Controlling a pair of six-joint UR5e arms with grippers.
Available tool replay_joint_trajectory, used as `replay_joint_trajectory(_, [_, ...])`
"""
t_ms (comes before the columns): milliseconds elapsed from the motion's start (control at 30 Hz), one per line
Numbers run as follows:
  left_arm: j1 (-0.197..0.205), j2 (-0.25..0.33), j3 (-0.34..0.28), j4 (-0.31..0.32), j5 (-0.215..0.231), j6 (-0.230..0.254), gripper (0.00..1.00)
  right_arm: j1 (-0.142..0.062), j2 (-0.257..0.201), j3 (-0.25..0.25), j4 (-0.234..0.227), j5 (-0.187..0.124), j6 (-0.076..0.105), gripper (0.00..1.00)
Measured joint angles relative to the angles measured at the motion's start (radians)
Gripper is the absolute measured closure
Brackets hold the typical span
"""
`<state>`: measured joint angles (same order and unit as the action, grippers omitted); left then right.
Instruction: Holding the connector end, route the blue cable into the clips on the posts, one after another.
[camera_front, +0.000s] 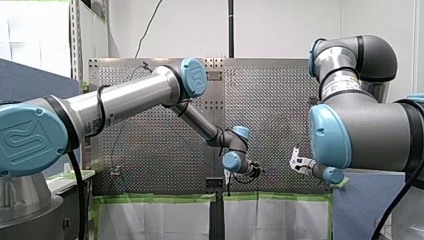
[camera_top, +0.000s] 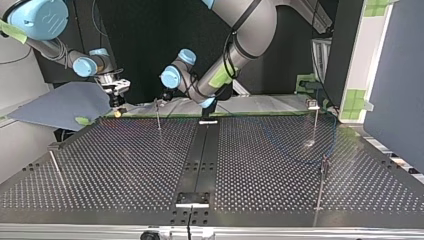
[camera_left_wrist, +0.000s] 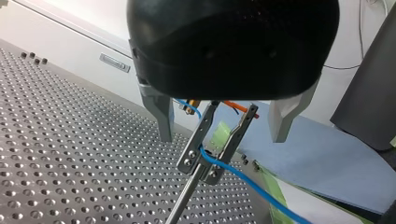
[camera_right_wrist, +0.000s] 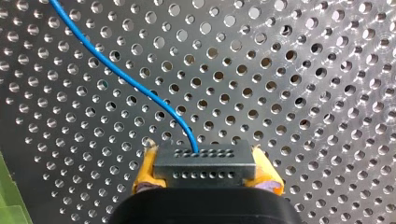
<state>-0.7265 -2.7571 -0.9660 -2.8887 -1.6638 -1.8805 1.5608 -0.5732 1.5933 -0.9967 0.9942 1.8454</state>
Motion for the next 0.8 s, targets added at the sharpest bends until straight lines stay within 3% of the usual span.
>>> replay_joint_trajectory(400, [-0.01, 0.007, -0.005, 0.003, -0.006, 0.014, 0.0, -0.001, 0.0, 0.0, 0.0, 0.0, 0.003, 1.0])
replay_joint_trajectory(633, [-0.019, 0.065, -0.063, 0.06, -0.064, 0.055, 0.0, -0.005, 0.0, 0.0, -0.002, 0.0, 0.005, 1.0])
replay_joint_trajectory(800, [-0.009, 0.114, -0.113, 0.109, -0.114, 0.029, 0.0, -0.004, 0.001, 0.0, -0.002, 0.0, 0.006, 1.0])
